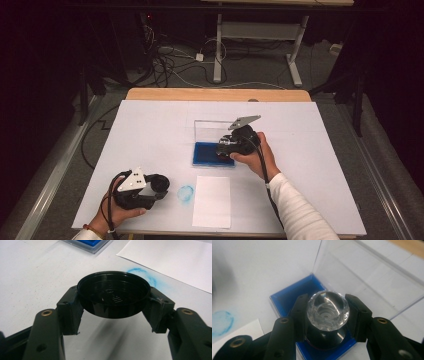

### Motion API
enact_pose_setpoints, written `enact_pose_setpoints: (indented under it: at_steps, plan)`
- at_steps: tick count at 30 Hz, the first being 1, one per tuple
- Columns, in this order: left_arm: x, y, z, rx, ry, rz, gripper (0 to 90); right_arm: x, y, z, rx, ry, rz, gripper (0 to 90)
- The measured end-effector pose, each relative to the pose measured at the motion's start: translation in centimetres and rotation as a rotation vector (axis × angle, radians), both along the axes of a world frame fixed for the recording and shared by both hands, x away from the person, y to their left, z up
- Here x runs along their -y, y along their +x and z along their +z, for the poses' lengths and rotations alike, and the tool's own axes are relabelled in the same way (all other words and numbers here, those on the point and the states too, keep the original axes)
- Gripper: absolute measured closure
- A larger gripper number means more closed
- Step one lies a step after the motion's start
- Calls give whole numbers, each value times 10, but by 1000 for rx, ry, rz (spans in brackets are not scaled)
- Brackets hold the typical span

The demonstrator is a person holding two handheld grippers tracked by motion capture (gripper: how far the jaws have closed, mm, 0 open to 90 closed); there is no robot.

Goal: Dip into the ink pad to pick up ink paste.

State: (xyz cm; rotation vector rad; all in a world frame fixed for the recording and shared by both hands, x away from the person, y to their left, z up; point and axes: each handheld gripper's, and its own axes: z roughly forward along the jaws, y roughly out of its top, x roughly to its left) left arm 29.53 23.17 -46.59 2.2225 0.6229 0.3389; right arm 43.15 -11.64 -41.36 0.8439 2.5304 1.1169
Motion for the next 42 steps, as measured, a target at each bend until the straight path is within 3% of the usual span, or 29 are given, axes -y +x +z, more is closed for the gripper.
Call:
enact_pose_setpoints:
  at_steps: [5, 10, 24, 28, 36, 42]
  plan:
    - [0, -1, 1, 5, 4, -1, 367, 5, -7, 23, 63, 25, 1, 569]
    - [0, -1, 1, 12, 2, 3, 366, 13, -15, 33, 98, 49, -11, 569]
    - [1, -1, 0, -1, -3, 11, 367, 27, -35, 30, 111, 118, 19, 569]
    - [3, -1, 0, -5, -3, 14, 367, 26, -43, 28, 124, 101, 44, 569]
    - [5, -2, 0, 1, 5, 6, 366, 28, -61, 37, 141, 107, 102, 569]
    - [5, -2, 2, 7, -4, -1, 366, 34, -72, 47, 157, 123, 115, 568]
